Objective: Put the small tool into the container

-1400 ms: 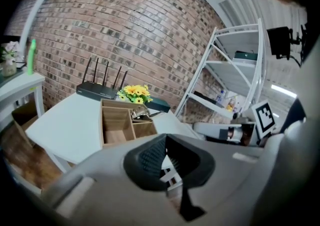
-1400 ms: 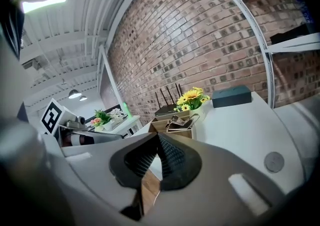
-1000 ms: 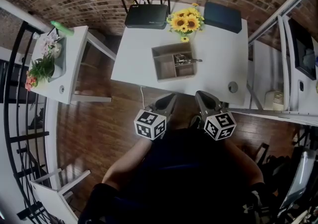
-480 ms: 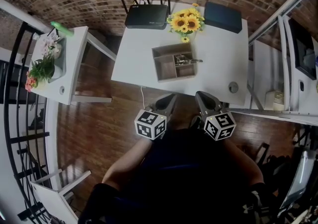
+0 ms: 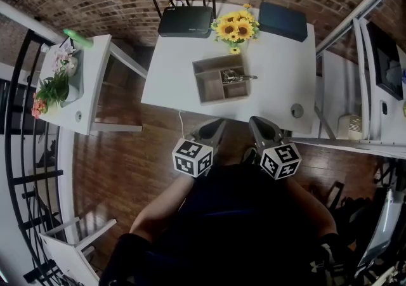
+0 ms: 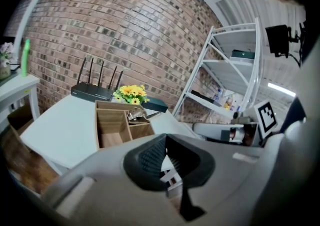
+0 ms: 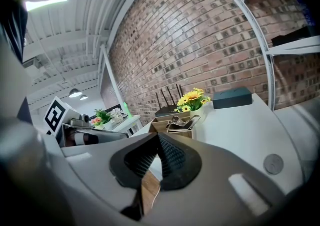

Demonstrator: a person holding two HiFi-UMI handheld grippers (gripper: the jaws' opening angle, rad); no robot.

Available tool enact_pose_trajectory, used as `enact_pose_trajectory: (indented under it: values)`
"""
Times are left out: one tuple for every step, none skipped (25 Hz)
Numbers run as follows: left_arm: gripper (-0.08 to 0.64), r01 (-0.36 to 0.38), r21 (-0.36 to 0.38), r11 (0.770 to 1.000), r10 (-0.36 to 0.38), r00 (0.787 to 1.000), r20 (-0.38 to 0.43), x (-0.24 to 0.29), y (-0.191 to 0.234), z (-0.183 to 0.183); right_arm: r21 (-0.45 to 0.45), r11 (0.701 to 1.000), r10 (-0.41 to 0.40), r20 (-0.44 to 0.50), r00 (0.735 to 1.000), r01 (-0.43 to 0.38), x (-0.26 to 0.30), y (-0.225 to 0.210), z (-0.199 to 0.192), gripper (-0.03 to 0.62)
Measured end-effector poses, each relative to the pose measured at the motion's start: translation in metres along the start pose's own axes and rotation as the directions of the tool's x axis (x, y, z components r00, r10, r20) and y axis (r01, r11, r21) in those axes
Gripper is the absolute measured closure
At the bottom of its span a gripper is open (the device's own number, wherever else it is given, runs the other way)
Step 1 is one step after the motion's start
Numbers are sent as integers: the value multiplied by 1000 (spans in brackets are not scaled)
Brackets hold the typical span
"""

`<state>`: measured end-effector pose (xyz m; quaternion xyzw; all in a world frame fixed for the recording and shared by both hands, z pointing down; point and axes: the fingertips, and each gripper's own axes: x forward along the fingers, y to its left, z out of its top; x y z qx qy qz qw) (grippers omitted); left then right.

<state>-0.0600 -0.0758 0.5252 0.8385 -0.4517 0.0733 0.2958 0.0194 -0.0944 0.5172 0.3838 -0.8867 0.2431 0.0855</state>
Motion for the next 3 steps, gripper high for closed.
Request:
enact_pose_trajectory:
  values:
    - [555, -2, 6, 1000, 2, 1000, 0, 1, 0, 1, 0, 1000, 1, 0, 1000, -1, -1, 0, 0, 581]
    - [555, -4, 14, 1000, 4, 1000, 0, 1, 0, 2, 0, 1000, 1, 0, 1000, -1, -1, 0, 0, 581]
    - [555, -6, 22, 1000, 6, 1000, 0, 2, 1, 3, 0, 1000, 2, 0, 1000, -2, -2, -1, 1, 581]
